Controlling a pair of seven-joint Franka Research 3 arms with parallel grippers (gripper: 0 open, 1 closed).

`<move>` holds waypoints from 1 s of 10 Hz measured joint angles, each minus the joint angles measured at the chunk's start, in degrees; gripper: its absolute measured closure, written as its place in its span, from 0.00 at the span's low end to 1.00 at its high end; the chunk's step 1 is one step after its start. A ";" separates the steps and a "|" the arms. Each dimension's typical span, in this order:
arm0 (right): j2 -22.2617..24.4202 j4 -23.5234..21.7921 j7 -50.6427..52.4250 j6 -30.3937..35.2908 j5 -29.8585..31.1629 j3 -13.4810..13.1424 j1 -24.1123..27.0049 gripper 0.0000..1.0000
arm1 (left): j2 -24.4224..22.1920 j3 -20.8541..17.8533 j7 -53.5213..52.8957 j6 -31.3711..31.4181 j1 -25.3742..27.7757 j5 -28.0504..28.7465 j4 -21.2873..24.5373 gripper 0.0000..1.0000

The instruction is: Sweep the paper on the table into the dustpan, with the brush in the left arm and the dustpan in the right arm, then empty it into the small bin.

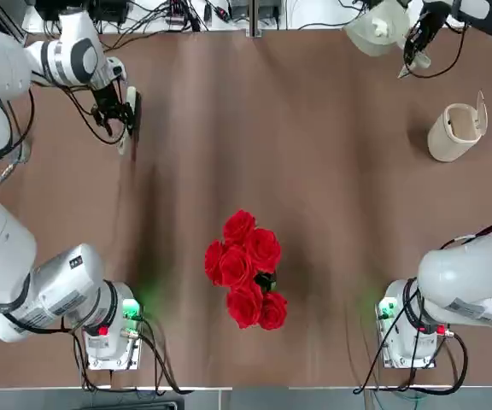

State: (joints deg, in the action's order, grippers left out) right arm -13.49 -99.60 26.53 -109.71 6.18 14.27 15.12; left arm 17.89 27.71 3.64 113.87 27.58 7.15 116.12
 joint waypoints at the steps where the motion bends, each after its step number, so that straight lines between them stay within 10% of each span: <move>1: 0.04 0.49 -3.75 0.36 -0.04 0.00 0.35 0.67 | -1.56 0.49 -0.01 -4.39 0.00 0.00 -3.25 0.00; 5: 0.05 0.98 -16.43 0.87 -0.95 -0.03 2.19 0.67 | -5.21 2.48 0.05 -13.15 -0.14 0.00 -15.48 0.00; 10: 0.56 1.72 -28.47 3.47 -5.60 -0.04 4.35 0.67 | -10.63 -3.10 0.73 -14.28 -4.64 -1.53 -17.35 0.00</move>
State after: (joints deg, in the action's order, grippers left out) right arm -12.93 -97.88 -1.93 -106.25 0.58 14.24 19.47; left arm 7.26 24.61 4.37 99.59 22.95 5.62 98.76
